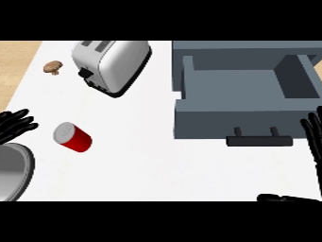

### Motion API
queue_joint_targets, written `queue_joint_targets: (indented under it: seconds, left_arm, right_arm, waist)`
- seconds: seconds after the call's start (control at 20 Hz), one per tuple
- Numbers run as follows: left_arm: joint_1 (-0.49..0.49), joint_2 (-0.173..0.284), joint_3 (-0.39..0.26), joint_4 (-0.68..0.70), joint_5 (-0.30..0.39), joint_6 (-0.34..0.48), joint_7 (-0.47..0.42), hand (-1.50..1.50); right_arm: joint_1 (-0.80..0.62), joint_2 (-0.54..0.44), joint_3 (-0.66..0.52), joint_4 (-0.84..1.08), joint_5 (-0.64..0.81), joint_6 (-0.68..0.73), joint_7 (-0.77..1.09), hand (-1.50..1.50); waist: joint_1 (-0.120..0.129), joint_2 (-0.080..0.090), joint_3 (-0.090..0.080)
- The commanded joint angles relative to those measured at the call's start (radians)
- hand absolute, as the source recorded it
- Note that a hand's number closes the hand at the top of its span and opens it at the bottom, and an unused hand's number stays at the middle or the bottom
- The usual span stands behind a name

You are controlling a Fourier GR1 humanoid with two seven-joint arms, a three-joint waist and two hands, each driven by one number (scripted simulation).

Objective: Pick up the can, place it into the drawer and close the drawer

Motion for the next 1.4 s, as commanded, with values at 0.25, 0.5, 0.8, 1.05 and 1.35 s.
queue_joint_targets:
  seconds: [0.25, 0.5, 0.8, 1.05, 1.35]
  left_arm:
    - [-0.145, -0.076, 0.014, 0.184, -0.098, -0.028, 0.027, -1.50]
    - [-0.187, -0.125, 0.040, 0.263, -0.190, -0.083, -0.004, -1.50]
    - [-0.209, -0.214, 0.093, 0.378, -0.432, -0.119, -0.166, -1.50]
    - [-0.228, -0.255, 0.099, 0.446, -0.598, -0.082, -0.292, -1.50]
    - [-0.233, -0.222, 0.077, 0.516, -0.692, -0.070, -0.410, -1.50]
  right_arm:
    - [0.074, 0.004, -0.021, -0.044, 0.001, 0.038, -0.025, -1.50]
    - [0.055, -0.003, -0.078, 0.001, -0.042, 0.077, -0.053, -1.50]
    - [0.113, 0.020, -0.087, 0.028, -0.028, 0.106, -0.134, -1.50]
    - [0.025, -0.032, -0.149, 0.058, -0.079, 0.131, -0.058, -1.50]
    - [0.076, 0.036, -0.071, -0.046, -0.010, 0.091, -0.021, -1.50]
  waist:
    - [-0.009, 0.010, -0.011]
    - [-0.004, 0.009, -0.011]
    - [-0.009, 0.010, -0.011]
    - [-0.008, 0.011, -0.012]
    - [-0.009, 0.010, -0.012]
